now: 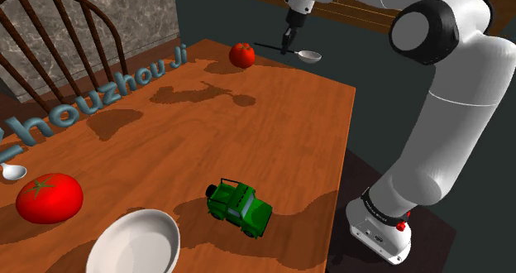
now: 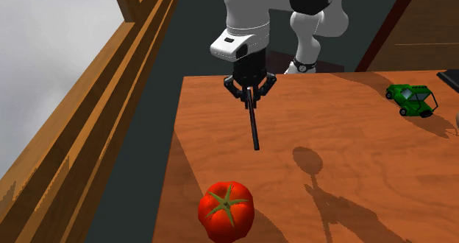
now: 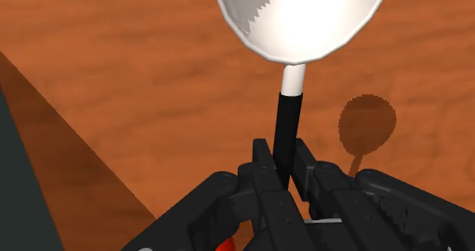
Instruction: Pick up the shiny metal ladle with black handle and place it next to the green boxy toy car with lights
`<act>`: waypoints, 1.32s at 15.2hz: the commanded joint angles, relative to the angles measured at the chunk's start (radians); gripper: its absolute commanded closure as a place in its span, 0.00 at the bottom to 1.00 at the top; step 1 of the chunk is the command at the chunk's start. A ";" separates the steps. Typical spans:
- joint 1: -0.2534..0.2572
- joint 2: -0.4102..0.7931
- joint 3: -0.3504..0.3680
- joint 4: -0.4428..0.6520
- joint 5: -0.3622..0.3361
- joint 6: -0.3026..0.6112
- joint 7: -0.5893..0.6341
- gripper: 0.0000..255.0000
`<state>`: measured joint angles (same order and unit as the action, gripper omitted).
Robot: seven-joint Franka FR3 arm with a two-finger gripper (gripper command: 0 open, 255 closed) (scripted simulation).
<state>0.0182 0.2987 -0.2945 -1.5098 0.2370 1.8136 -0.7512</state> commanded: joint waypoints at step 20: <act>0.281 -0.358 0.202 -0.461 -0.114 0.183 0.480 1.00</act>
<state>0.2875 -0.0489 -0.1057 -1.9585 0.1261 1.9914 -0.2987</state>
